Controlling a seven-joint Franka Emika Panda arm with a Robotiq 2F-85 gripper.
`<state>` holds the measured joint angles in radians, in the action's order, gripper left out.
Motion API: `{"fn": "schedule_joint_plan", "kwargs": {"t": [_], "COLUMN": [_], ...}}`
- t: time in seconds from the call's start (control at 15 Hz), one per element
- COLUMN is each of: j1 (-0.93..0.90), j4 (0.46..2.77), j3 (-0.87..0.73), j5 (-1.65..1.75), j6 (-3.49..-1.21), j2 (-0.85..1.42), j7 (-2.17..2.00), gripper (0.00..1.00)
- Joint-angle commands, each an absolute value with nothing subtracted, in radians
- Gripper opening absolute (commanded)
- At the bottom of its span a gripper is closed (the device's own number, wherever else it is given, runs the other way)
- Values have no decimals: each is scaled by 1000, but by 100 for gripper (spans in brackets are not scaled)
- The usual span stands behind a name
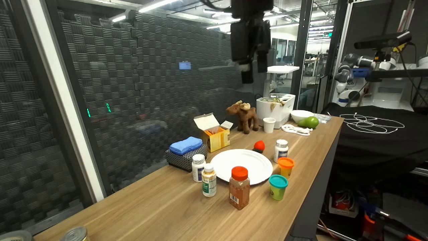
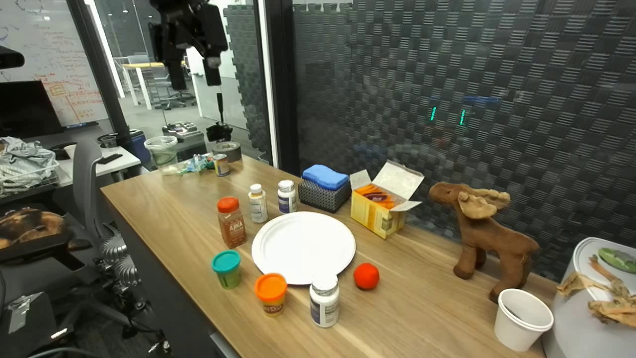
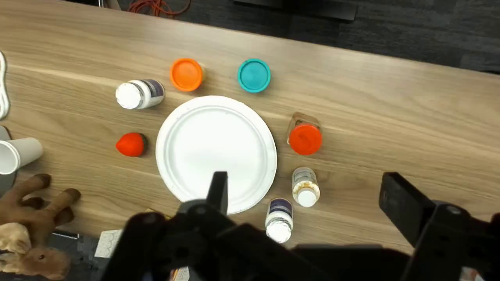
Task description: Put the objects surrounding the plate on to the plate.
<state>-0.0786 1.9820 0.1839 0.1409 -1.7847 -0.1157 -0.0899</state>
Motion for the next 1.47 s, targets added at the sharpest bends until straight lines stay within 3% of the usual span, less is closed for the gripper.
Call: {"fn": "schedule_joint_plan", "kwargs": {"t": [0.0, 0.67, 1.4], "j1": [-108, -160, -148], "j4": [1765, 1371, 1291], "j3": [184, 98, 91], "j5": [181, 148, 81], "j6": [-1807, -1832, -1770], "j2": [134, 595, 743], "j7": [-166, -154, -98], "gripper": [100, 100, 100]}}
